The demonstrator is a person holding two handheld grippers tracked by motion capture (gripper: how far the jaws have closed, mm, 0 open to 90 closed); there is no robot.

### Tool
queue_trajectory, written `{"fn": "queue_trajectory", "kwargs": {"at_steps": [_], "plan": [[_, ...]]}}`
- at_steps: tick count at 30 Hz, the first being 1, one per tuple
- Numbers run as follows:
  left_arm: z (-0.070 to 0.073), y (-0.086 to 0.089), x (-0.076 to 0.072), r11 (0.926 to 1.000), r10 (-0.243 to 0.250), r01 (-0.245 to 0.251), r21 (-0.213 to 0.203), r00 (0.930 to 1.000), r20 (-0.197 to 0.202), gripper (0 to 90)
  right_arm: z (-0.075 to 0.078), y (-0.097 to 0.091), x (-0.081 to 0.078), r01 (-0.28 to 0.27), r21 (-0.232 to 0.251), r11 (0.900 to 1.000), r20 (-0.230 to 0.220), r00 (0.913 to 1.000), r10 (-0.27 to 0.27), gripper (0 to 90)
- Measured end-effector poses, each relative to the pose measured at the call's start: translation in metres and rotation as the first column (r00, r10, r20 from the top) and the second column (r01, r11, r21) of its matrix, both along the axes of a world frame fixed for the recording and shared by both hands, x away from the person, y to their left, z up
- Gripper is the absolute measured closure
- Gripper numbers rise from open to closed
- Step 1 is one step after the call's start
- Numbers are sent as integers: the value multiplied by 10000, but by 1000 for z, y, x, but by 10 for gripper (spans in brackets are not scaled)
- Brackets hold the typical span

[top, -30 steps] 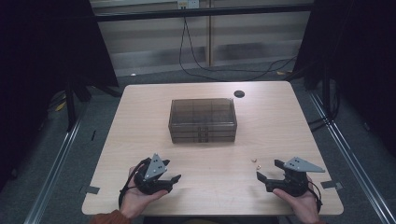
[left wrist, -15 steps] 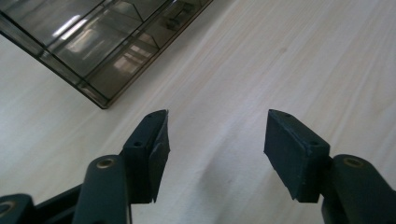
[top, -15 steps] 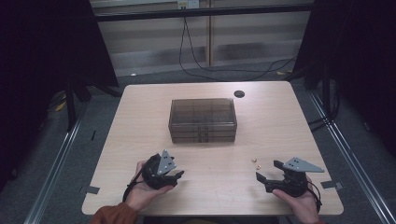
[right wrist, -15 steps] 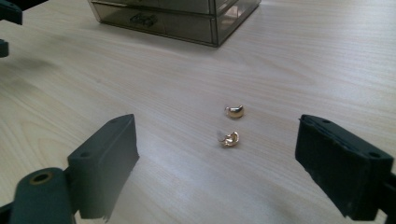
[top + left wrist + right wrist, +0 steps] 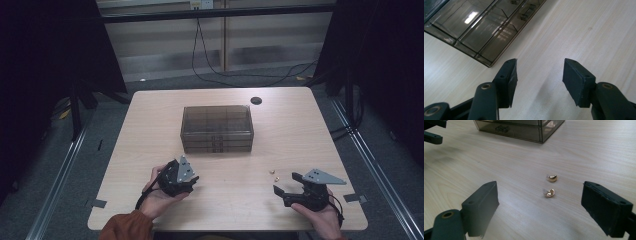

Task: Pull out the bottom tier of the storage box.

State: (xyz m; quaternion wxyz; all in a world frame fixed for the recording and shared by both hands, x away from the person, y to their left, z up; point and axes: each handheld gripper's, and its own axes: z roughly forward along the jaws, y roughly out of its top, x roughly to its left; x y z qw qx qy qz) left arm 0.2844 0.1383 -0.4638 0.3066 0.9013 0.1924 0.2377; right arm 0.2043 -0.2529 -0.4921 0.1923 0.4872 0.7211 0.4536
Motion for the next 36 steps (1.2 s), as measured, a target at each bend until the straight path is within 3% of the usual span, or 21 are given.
{"fn": "queue_trajectory", "kwargs": {"at_steps": [9, 14, 16, 17, 20, 21, 22, 25, 26, 29, 32, 33, 34, 35, 36], "plan": [[1, -13, 6, 9991, -111, 88, 412, 9985, 544, 481, 0, 1, 0, -18, 13, 10000, -135, 9999, 18, 136], [-5, -20, 8, 9953, -595, 533, 803, 9952, 777, 501, 0, 0, 0, 11, 34, 10000, -195, 9998, -10, 135], [-5, -22, 8, 9935, -570, 484, 1026, 9949, 834, 507, 0, 0, 0, 22, 26, 10000, -221, 9998, -22, 135], [-5, -23, 8, 9947, -586, 509, 897, 9946, 853, 520, 0, 0, 0, 7, 43, 10000, -238, 9997, -6, 135], [-2, -27, 10, 9917, -683, 554, 1163, 9916, 1096, 552, 0, 1, 0, 12, 18, 10000, -279, 9996, -12, 135], [-1, -28, 11, 9927, -743, 628, 1025, 9909, 1125, 561, 0, 1, 0, -9, 35, 10000, -288, 9996, 10, 134], [0, -28, 11, 9924, -784, 683, 1020, 9920, 986, 568, 0, 1, 0, -6, 23, 10000, -297, 9996, 7, 133], [-2, -29, 12, 9908, -797, 670, 1176, 9911, 1070, 598, 0, 1, 0, -9, 31, 10000, -327, 9995, 10, 130], [-2, -30, 12, 9860, -891, 715, 1505, 9895, 1138, 604, 0, 1, 0, -24, 24, 10000, -347, 9994, 25, 129], [-5, -32, 12, 9812, -931, 676, 1810, 9863, 1362, 628, -1, 1, 1, -28, -11, 10000, -384, 9993, 27, 129], [-6, -38, 12, 9686, -1191, 774, 2365, 9786, 1676, 634, -1, 2, 1, -34, -15, 10000, -445, 9990, 34, 129], [-6, -40, 12, 9665, -1279, 835, 2428, 9765, 1733, 634, -1, 2, 1, -35, -15, 10000, -454, 9990, 34, 129], [-5, -42, 13, 9703, -1191, 764, 2297, 9768, 1781, 634, -1, 2, 1, -54, 10, 10000, -458, 9989, 55, 129], [-4, -43, 15, 9643, -1363, 881, 2496, 9736, 1830, 640, -1, 2, 1, -46, -5, 10000, -465, 9989, 45, 129], [-5, -44, 14, 9633, -1298, 760, 2575, 9714, 1988, 643, -1, 2, 1, -63, -6, 10000, -470, 9989, 63, 129]]}}
